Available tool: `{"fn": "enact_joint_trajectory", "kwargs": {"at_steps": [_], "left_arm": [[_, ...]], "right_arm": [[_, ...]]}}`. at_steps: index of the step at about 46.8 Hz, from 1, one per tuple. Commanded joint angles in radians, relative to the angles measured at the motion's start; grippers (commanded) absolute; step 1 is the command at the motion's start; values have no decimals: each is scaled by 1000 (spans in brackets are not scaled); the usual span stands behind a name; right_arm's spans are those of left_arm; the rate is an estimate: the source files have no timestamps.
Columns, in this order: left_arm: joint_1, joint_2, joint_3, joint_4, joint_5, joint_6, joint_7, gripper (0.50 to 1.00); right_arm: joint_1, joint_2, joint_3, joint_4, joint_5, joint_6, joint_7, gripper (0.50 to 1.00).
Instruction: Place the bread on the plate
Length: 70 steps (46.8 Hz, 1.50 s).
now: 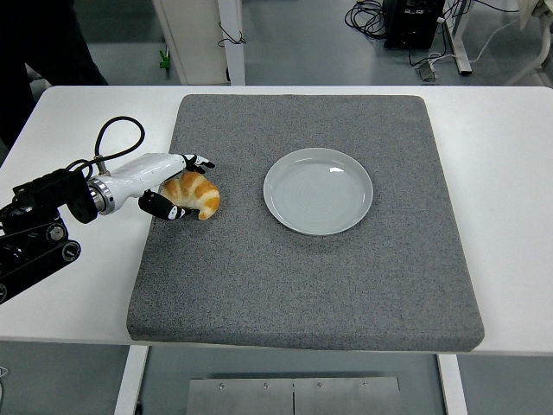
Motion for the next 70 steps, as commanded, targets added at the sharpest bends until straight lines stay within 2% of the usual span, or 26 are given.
{"fn": "enact_joint_trajectory", "kwargs": {"at_steps": [1, 9, 23, 34, 47, 54, 70], "left_arm": [[0, -5, 0, 0, -2, 0, 0, 772], [0, -5, -3, -1, -20, -2, -11, 728], [-24, -2, -12, -1, -22, -2, -23, 590], [-109, 26, -24, -3, -132, -15, -23, 596], [-213, 95, -64, -4, -178, -86, -23, 593], [-235, 97, -116, -3, -178, -121, -23, 593], [-305, 80, -127, -4, -164, -127, -21, 592]], "right_arm": [[0, 0, 0, 0, 0, -1, 0, 1000], [0, 0, 0, 0, 0, -1, 0, 1000], [0, 0, 0, 0, 0, 1, 0, 1000], [0, 0, 0, 0, 0, 1, 0, 1000], [0, 0, 0, 0, 0, 1, 0, 1000], [1, 0, 0, 0, 0, 1, 0, 1000], [0, 0, 0, 0, 0, -1, 1, 1000]]}}
